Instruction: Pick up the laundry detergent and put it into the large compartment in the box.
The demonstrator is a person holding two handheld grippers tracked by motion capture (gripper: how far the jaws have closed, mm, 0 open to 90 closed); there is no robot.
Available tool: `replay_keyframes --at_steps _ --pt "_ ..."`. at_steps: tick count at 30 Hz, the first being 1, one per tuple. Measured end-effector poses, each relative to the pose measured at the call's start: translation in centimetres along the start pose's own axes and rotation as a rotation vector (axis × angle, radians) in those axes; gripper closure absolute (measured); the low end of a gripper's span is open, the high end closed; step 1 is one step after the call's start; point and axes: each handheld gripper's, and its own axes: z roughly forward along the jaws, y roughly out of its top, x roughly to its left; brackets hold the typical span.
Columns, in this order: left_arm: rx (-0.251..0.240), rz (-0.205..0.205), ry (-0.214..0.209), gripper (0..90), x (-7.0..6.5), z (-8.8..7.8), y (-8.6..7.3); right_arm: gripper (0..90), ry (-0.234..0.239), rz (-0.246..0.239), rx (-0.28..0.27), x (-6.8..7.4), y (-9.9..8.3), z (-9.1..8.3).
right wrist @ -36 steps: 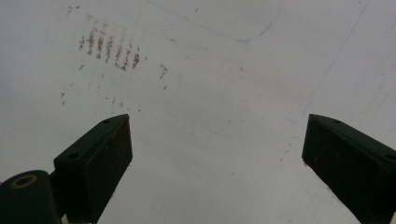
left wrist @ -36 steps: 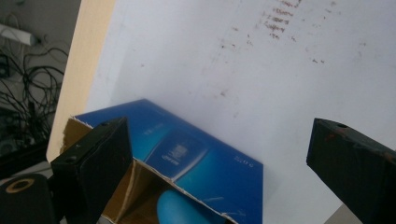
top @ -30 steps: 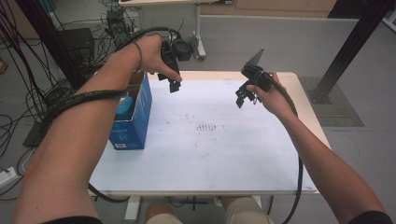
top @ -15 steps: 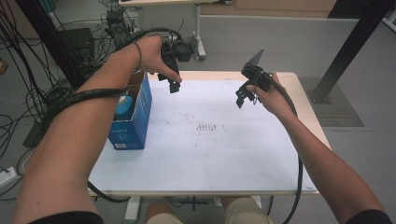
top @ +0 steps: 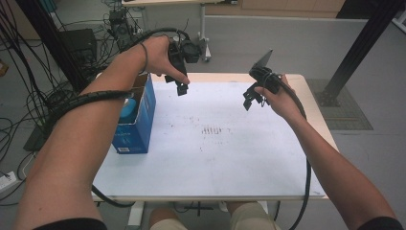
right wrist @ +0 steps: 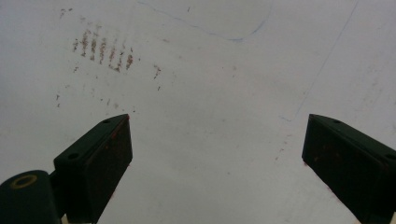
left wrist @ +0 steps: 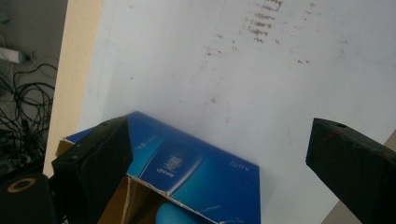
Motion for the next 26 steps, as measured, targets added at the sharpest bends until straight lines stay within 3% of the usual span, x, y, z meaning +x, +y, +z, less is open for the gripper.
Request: replay_keyframes --at_steps 26 --pt "-0.022 -0.005 -0.016 7.6 0.23 0.04 -0.45 8.5 -0.005 -0.005 0.004 0.41 0.16 0.17"
